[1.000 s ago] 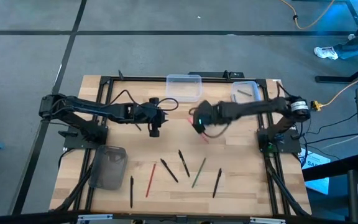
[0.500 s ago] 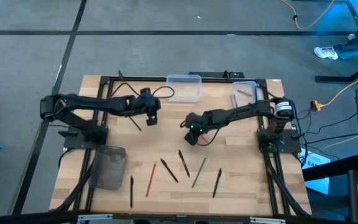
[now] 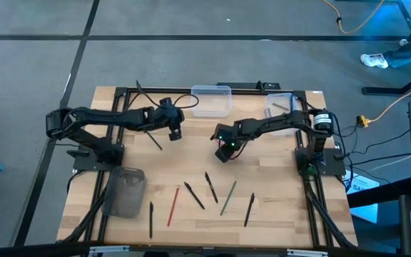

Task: Sort crayons/erasers/pens/pencils in bins
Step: Put the pink pencil into the left transparent bin

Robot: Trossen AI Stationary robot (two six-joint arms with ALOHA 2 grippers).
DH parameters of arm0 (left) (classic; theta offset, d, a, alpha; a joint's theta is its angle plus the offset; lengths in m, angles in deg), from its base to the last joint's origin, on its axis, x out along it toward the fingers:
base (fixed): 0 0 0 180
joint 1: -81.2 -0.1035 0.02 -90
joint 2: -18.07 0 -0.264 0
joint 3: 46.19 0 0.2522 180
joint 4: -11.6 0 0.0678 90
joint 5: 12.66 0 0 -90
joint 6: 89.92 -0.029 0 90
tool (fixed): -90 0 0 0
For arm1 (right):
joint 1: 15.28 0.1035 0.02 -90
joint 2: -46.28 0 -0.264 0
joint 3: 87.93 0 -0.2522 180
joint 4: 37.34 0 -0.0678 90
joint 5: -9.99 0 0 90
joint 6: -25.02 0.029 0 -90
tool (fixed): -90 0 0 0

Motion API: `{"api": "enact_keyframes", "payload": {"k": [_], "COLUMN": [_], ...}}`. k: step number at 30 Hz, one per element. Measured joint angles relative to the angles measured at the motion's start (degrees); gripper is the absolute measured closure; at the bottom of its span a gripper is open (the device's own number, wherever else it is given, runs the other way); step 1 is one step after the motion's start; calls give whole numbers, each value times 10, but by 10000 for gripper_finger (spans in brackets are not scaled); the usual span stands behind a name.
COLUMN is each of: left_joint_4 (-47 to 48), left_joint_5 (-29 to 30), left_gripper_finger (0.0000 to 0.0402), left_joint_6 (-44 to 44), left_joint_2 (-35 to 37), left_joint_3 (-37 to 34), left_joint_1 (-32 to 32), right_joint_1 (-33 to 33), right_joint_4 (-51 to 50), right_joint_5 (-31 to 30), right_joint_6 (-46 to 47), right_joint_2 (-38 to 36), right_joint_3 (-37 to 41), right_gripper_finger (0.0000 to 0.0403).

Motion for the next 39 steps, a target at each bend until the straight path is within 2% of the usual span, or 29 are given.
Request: {"api": "enact_keyframes", "payload": {"k": [4, 9, 13, 19, 25, 34, 39], "left_joint_4": [0, 0, 1, 4, 5, 17, 17], "left_joint_5": [0, 0, 0, 0, 0, 0, 0], "left_gripper_finger": [278, 278, 278, 278, 278, 278, 278], "left_joint_6": [0, 1, 1, 10, 10, 12, 12], "left_joint_2": [0, 0, 0, 0, 0, 0, 0], "left_joint_3": [0, 0, 0, 0, 0, 0, 0], "left_joint_1": [-8, -21, -26, -26, -26, -26, -26], "right_joint_1": [2, 1, 2, -16, -58, -81, -82], "right_joint_4": [-37, -120, -130, -172, -167, -172, -174], "right_joint_5": [-38, -95, -96, -109, -61, -49, -40], "right_joint_6": [-11, -65, -114, -187, -261, -298, -309], "right_joint_2": [0, -2, -1, 8, 44, 89, 99], "right_joint_3": [-17, -98, -127, -127, -126, -130, -131], "right_gripper_finger": [297, 297, 297, 297, 297, 298, 331]}}
